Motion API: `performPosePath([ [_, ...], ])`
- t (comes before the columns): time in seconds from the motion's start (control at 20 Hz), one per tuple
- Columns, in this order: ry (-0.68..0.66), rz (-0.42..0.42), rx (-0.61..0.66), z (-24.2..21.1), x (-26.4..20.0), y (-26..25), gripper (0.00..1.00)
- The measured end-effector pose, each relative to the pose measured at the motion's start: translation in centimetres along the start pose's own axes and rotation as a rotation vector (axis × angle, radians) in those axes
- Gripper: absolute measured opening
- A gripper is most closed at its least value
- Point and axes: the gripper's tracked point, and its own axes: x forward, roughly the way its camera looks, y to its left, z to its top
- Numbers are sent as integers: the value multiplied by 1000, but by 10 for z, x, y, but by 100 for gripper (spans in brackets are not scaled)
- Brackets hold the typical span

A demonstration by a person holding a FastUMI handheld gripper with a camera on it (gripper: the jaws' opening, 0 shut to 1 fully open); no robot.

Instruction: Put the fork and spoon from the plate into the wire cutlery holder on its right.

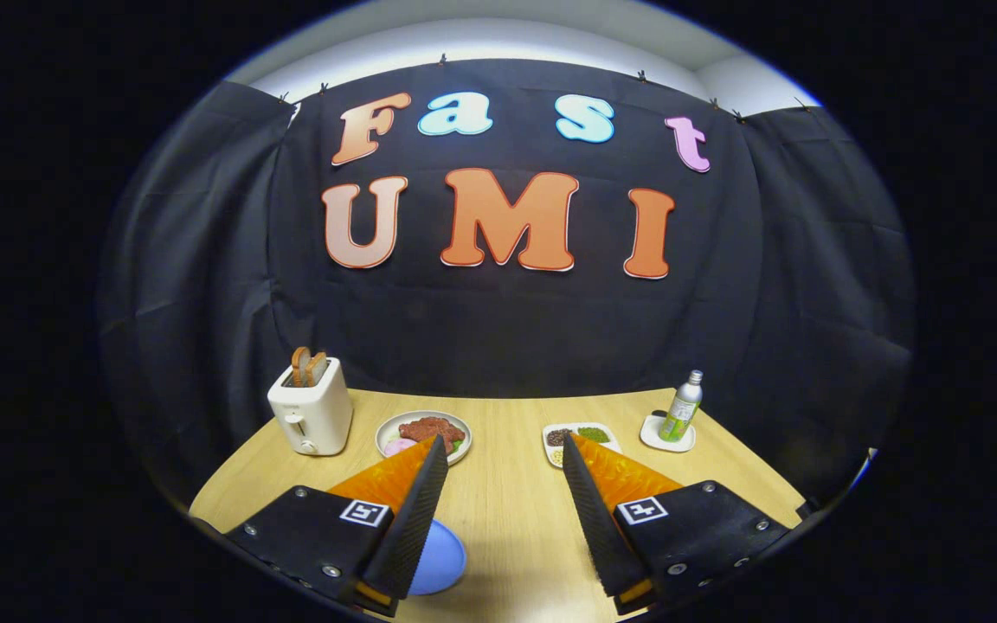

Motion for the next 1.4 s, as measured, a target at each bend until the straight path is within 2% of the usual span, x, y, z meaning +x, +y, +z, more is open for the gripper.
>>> performPosePath([
  [0.35,76,78,-11,-26,13,74,81],
  [0.7,322,161,31,-86,23,134,81],
  [1.1,628,168,90,-166,18,159,81],
  [1.4,755,165,109,-221,10,180,76],
])
